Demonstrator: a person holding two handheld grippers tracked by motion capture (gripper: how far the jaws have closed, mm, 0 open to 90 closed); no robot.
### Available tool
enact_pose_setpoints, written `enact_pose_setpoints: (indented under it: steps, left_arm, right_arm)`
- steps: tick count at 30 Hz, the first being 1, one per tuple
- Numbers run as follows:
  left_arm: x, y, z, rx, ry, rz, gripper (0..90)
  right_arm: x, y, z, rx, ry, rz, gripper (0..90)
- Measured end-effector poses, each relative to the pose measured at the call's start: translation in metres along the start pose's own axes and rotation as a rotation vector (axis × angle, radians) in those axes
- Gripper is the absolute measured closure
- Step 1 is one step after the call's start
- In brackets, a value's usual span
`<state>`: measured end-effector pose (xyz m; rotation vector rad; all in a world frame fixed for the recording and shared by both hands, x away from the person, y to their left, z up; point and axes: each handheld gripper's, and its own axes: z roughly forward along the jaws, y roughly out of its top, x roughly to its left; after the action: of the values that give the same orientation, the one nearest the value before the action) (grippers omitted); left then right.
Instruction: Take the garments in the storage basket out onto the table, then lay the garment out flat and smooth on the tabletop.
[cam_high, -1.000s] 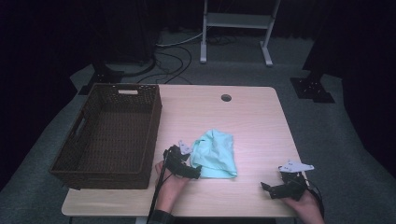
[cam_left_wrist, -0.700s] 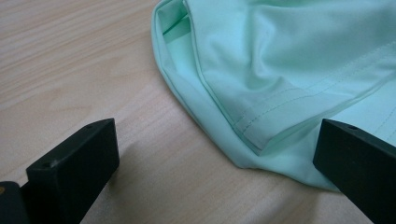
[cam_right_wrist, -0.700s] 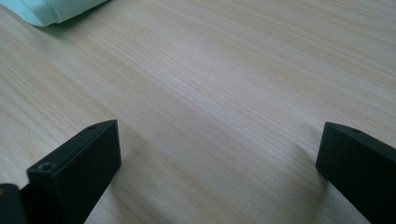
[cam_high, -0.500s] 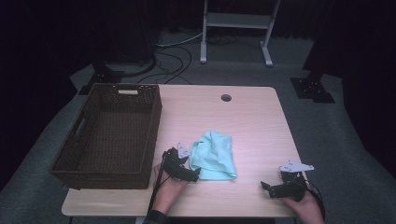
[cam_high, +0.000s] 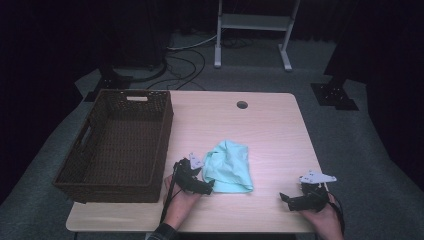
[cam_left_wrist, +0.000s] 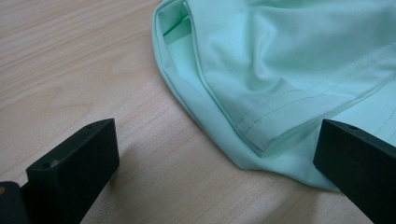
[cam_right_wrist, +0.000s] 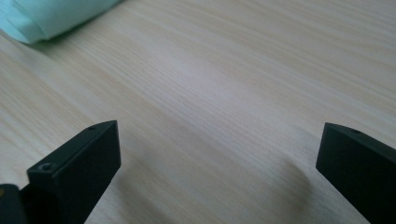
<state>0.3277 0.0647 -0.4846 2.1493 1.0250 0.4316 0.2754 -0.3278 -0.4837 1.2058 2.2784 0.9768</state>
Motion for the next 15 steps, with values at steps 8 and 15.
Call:
enact_pose_setpoints:
  steps: [8,15]
  left_arm:
    - [0.0,0.0,0.0,0.001,-0.001,0.001,0.0]
    - [0.0,0.0,0.0,0.001,0.0,0.002,0.0]
  right_arm:
    - [0.001,0.007,-0.003,-0.055,0.012,-0.016,0.0]
    - [-0.003,0.012,-0.005,-0.083,0.035,-0.005,0.0]
